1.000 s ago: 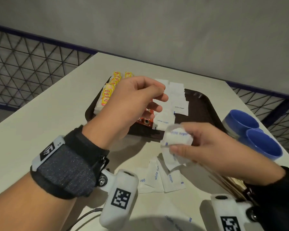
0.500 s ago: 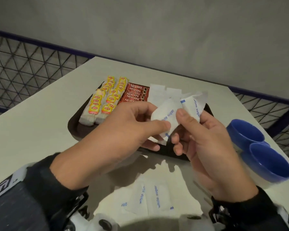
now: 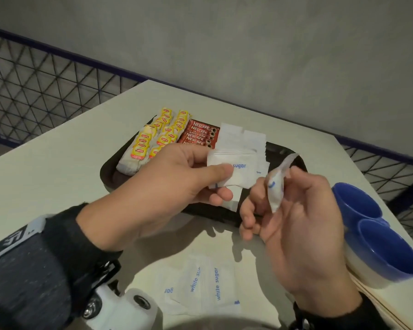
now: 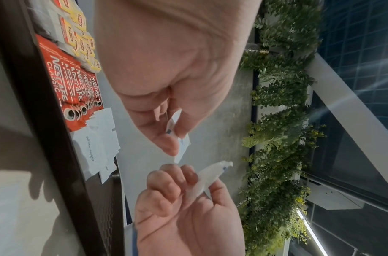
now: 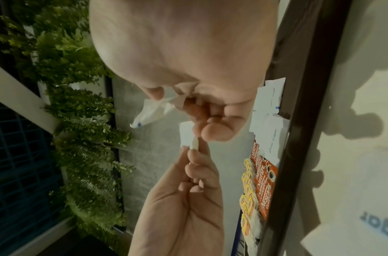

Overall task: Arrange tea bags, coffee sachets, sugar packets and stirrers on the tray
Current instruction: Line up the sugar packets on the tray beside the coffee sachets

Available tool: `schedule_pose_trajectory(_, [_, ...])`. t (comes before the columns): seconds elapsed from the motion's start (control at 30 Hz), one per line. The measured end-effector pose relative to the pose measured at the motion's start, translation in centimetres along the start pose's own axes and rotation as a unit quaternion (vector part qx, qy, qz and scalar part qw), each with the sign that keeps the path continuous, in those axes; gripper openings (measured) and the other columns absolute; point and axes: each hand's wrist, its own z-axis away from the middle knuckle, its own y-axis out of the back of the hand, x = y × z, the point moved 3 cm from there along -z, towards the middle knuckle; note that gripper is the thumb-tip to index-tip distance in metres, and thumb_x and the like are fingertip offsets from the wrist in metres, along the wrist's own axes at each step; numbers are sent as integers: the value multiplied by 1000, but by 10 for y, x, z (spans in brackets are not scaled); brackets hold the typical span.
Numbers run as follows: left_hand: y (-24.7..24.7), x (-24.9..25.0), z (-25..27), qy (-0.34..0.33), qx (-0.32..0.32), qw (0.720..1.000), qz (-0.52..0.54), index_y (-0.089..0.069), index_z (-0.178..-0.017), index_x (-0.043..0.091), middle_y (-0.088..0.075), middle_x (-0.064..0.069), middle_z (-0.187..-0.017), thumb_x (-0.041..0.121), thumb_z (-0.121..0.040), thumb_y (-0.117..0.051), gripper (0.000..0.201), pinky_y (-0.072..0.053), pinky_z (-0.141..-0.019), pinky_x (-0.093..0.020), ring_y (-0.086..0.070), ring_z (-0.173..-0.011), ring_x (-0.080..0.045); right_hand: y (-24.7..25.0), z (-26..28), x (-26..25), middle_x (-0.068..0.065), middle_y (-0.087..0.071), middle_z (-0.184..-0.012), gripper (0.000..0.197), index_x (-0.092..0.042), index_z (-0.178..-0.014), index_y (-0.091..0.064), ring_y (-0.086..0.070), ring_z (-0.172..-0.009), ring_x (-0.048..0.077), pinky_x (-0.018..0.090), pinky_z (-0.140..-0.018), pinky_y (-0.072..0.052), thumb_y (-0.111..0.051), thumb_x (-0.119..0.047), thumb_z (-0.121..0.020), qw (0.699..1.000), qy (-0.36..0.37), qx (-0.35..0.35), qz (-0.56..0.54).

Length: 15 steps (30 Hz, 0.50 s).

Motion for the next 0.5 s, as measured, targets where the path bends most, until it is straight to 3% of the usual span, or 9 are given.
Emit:
schedule_pose_trajectory(0.1, [-3,0,2,6,-10,1000,-9,-74,-77,11,-69,-4,-65,10,-97,-63,23,-51,-53,-16,-61,-52,-9,4,-2,2,12,-59,-73,42,-23,-66,-62,-44,-56,22,35,-45,-38,-39,-15,-100,997,26,40,58])
schedule_pose_trajectory(0.17, [-4,-1,3,14,-20,1000,-4,-76,-87,1,-68,-10,-67,16,-98,-61,24,-50,-52,-18,-58,-53,-13,8,-4,4,13,-59,-77,25,-16,-78,-60,-45,-57,22,35,-44,-39,-48,-13,-100,992,35,67,100])
schedule_pose_trajectory(0.27, [-7,-3,3,26,-33,999,11,-70,-106,-12,-67,-18,-75,27,-101,-56,42,-49,-51,-20,-58,-58,-18,10,-4,4,12,-59,-77,11,-9,-91,-60,-46,-60,25,33,-44,-41,-61,-18,-97,985,60,86,138])
schedule_pose_trajectory(0.43, [-9,-3,4,32,-50,997,47,-69,-106,-11,-67,-21,-81,31,-102,-51,46,-51,-53,-23,-62,-59,-18,6,-5,4,19,-67,-83,39,-12,-107,-61,-51,-60,26,33,-44,-44,-73,-34,-77,983,72,86,145])
schedule_pose_trajectory(0.5, [-9,-2,4,28,-57,996,56,-69,-104,-9,-67,-19,-80,37,-99,-52,49,-51,-54,-24,-62,-61,-20,4,-6,6,24,-65,-82,37,-13,-105,-69,-51,-62,28,34,-46,-43,-75,-35,-76,985,63,63,144])
